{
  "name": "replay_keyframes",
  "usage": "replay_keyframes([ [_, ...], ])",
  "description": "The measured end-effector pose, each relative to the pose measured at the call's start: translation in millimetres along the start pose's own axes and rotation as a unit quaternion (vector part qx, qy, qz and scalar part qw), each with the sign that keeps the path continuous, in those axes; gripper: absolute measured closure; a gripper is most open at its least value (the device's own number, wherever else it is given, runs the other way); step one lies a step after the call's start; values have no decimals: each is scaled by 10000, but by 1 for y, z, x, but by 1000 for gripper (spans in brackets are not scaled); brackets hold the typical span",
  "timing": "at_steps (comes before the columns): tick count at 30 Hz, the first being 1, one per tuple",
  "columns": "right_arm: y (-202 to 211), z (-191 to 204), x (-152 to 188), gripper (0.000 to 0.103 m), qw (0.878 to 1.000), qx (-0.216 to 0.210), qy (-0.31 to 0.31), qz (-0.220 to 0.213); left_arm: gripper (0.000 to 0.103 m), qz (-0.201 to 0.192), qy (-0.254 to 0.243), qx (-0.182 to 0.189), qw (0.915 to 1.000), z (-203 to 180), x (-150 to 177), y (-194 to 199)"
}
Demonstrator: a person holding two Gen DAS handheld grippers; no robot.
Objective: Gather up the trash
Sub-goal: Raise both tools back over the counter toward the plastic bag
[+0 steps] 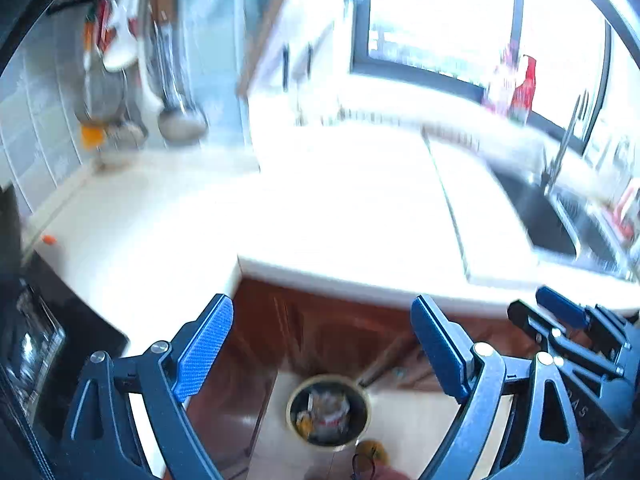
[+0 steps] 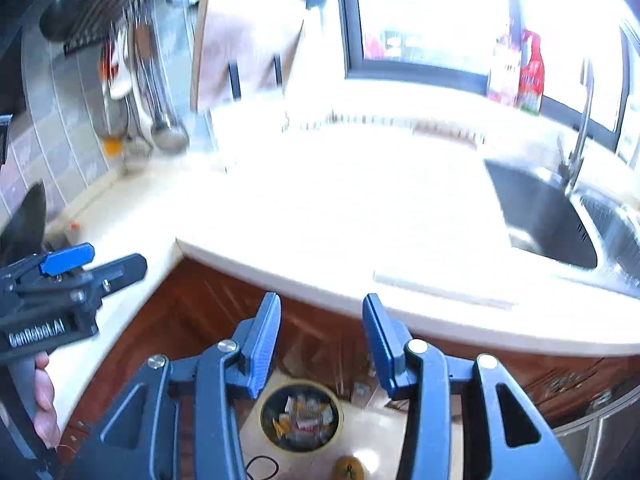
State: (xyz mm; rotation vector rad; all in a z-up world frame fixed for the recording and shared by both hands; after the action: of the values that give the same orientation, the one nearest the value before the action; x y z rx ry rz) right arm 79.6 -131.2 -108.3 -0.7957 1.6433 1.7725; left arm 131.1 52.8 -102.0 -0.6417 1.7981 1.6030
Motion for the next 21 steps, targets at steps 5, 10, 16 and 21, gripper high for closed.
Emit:
replay_keyframes([
  [5,26,0,-51,60,9997,-177,-48,-143,3,-638,120,-281,9975,22,-55,39],
  [10,10,-7,-91,60,9977,-488,-444,152,1,-1060,382,-583,9919,47,-98,59],
  [16,-33,-15,-134,60,9918,-801,-847,532,1,-892,690,-812,9903,73,-128,24],
  [21,-95,-22,-168,59,9850,-1042,-1024,918,1,-619,881,-1129,9878,84,-139,-29],
])
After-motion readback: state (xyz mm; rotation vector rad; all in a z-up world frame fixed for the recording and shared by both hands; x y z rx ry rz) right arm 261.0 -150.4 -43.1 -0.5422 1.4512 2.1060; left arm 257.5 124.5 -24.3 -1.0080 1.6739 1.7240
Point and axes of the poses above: each gripper's, at about its wrist camera, not at the fingertips, and y roughly against the way its jaws point, z to its left, x to its underside, the point moved 8 cm from there along -y, roughly the way its jaws point
